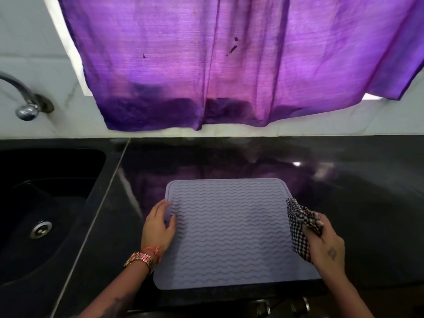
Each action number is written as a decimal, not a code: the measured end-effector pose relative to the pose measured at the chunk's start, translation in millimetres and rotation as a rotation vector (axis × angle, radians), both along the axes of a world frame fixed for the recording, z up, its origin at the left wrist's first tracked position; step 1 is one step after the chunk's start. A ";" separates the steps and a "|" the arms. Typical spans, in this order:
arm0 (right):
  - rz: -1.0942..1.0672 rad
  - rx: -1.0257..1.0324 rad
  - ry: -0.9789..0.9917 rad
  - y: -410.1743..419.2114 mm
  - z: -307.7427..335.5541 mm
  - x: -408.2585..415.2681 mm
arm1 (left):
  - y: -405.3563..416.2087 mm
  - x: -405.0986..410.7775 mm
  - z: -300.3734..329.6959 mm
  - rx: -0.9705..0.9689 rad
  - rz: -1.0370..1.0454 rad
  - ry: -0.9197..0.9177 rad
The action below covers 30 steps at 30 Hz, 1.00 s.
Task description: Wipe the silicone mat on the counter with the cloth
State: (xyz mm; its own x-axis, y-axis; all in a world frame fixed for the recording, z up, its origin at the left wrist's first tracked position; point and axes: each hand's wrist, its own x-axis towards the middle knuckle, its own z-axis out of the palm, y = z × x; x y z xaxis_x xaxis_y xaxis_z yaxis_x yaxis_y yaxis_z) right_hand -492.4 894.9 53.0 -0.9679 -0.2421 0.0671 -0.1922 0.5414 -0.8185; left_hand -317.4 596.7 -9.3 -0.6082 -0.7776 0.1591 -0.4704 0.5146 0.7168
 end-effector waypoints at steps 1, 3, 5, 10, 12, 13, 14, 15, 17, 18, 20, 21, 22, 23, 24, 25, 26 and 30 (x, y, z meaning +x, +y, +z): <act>-0.015 -0.025 -0.033 -3.6 0.6 -4.2 | 2.2 1.3 0.2 0.000 0.008 0.003; -0.037 -0.080 -0.110 -10.6 0.5 -12.3 | 7.2 4.1 0.4 0.006 0.028 0.012; -0.060 -0.139 -0.202 -15.7 -3.4 -19.4 | 11.2 6.4 0.7 0.008 0.051 0.013; -0.092 -0.231 -0.368 -23.5 -19.9 -39.6 | 19.5 7.8 1.8 0.010 0.095 0.026; -0.100 -0.196 -0.356 -27.6 -19.5 -48.5 | 23.6 8.7 2.5 0.002 0.096 0.016; -0.107 -0.165 -0.330 -30.5 -16.0 -53.5 | 25.9 9.5 2.6 -0.003 0.091 0.007; -0.113 -0.121 -0.292 -33.9 -10.2 -59.5 | 27.7 10.3 2.6 -0.005 0.085 -0.006; -0.120 -0.057 -0.244 -37.5 -2.8 -66.4 | 29.0 10.8 2.2 -0.006 0.080 -0.019; -0.129 0.106 -0.129 -46.3 12.5 -83.9 | 29.4 10.8 1.4 0.001 0.072 -0.032; -0.122 0.198 -0.069 -51.5 18.5 -92.9 | 29.0 10.5 1.3 0.006 0.069 -0.030; -0.082 0.379 0.060 -64.9 24.0 -111.2 | 27.3 9.4 1.8 0.011 0.064 -0.019; -0.054 0.452 0.113 -71.6 22.9 -120.0 | 25.5 8.8 2.0 0.014 0.064 -0.012; -0.021 0.510 0.139 -78.6 19.6 -128.5 | 23.3 8.4 2.1 0.023 0.065 -0.007; 0.010 0.571 0.147 -85.2 14.4 -136.3 | 20.8 8.3 2.1 0.033 0.066 -0.002; 0.037 0.636 0.135 -91.6 8.7 -141.7 | 18.1 8.6 1.9 0.044 0.066 0.003; 0.064 0.693 0.119 -98.1 1.4 -145.4 | 15.3 9.2 1.1 0.052 0.064 0.006; 0.084 0.732 0.095 -104.7 -6.0 -146.7 | 12.7 9.9 0.5 0.060 0.062 0.007; 0.078 0.757 0.047 -129.2 -22.4 -139.2 | 4.8 12.1 -3.9 0.103 0.047 0.009</act>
